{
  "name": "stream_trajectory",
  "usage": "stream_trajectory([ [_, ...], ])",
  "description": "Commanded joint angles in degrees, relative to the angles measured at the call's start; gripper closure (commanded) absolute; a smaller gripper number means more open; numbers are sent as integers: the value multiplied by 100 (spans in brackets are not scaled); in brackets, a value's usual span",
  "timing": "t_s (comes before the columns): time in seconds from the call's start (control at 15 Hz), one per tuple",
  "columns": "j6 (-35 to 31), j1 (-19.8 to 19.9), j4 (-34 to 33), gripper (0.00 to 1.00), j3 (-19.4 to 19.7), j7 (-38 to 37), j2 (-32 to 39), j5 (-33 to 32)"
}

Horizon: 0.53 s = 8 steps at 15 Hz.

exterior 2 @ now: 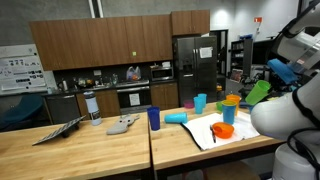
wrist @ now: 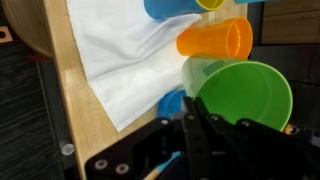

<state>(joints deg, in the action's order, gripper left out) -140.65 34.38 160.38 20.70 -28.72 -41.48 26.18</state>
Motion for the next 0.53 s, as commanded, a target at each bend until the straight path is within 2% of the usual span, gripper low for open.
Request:
stream_trajectory([
  [0.0, -64, -64, -1, 99, 133, -2, 367, 337],
  [0.47, -59, -764, 8, 99, 114, 237, 1259, 1060],
])
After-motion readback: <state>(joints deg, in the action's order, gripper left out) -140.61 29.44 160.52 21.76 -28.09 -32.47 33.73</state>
